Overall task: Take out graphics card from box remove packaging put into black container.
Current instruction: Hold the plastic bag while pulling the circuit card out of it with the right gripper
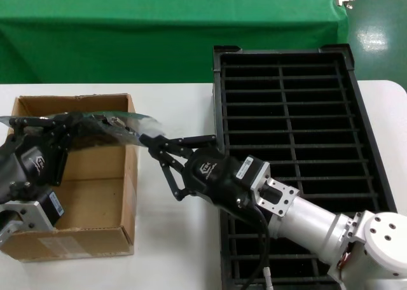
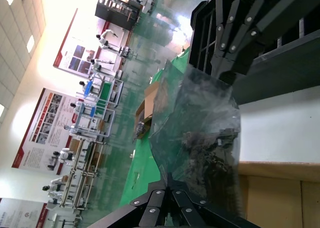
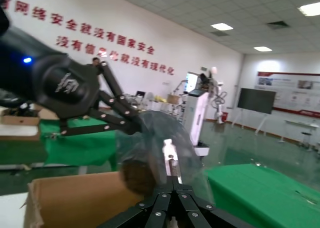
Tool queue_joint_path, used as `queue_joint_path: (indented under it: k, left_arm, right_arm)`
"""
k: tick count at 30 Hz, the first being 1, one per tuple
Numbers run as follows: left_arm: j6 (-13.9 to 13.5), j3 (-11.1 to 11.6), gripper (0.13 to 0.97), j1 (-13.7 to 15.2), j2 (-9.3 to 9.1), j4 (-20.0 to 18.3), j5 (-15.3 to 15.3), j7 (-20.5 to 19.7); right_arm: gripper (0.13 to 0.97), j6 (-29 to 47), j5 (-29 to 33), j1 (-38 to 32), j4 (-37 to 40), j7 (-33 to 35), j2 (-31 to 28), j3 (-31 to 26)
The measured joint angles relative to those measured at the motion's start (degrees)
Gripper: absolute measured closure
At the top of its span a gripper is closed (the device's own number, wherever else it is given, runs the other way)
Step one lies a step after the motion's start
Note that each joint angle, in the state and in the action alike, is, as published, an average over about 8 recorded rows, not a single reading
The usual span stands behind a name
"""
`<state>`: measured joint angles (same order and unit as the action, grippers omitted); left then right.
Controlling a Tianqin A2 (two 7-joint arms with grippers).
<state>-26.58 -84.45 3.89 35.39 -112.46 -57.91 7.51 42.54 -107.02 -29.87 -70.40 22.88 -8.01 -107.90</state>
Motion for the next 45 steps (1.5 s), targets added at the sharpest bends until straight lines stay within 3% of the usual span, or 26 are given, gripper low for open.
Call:
queue_joint_path:
  k: [9, 31, 45]
  left_arm:
    - [0.0, 0.0, 0.958, 0.0, 0.00, 0.0, 0.0, 0.0]
    - [0.0, 0.0, 0.958, 0.0, 0.00, 0.0, 0.0, 0.0]
    - [0.0, 0.0, 0.958, 0.0, 0.00, 0.0, 0.0, 0.0]
  right_arm:
    - [0.960, 4.8, 0.5, -5.2, 5.2, 2.3, -0.9, -1.0]
    - [0.960, 17.7, 1.9, -22.8, 27.1, 7.9, -0.1, -2.1]
    - [0.960, 22.1, 3.4, -28.9, 37.0, 10.2, 2.3, -2.3]
